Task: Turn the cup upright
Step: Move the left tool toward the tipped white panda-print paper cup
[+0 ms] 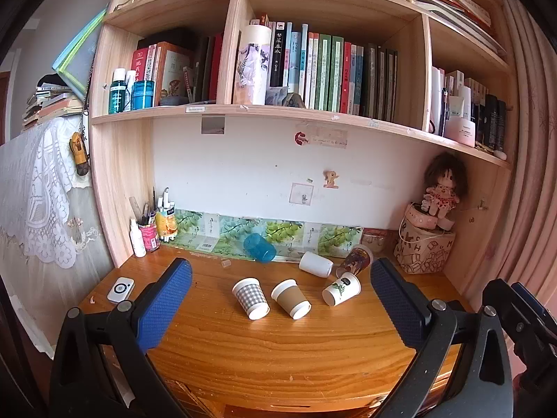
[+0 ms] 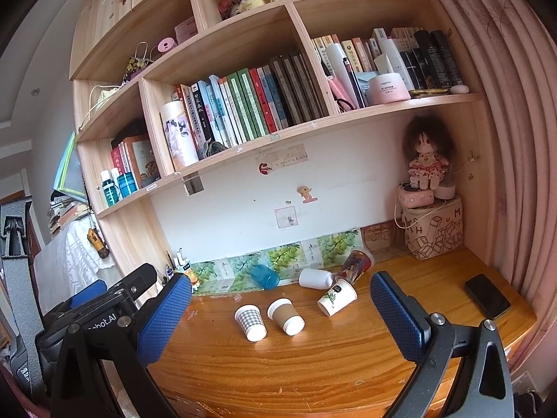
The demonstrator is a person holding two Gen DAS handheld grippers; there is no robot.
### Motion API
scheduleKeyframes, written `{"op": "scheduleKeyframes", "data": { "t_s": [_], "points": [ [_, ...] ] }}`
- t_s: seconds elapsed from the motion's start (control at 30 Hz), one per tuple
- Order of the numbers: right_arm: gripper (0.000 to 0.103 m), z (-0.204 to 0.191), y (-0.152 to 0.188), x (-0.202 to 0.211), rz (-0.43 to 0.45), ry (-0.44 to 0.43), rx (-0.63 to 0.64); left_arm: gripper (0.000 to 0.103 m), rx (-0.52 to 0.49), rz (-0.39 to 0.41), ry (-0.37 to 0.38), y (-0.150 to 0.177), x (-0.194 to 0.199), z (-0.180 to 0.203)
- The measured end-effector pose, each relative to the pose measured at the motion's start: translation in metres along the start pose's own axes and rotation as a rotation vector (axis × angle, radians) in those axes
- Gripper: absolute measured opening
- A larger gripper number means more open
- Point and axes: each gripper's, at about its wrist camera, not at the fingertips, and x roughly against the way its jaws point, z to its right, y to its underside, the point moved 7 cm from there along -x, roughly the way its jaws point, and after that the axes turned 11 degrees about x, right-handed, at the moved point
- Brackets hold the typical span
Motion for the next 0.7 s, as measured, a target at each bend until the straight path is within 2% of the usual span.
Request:
{"op": "scheduleKeyframes", "data": {
  "t_s": [0.4,0.7],
  "points": [
    [0.103,-0.002,0.015,0.005,-0.062,-0.043,-0.019,0.102,0.013,-0.056,-0.046,0.014,0.008,-0.004],
    [0.103,0.005,0.025,0.009,-0.062,-0.068,-0.070,0.102,-0.056,-0.081,-0.053,0.018,0.010,0.009]
  ]
}}
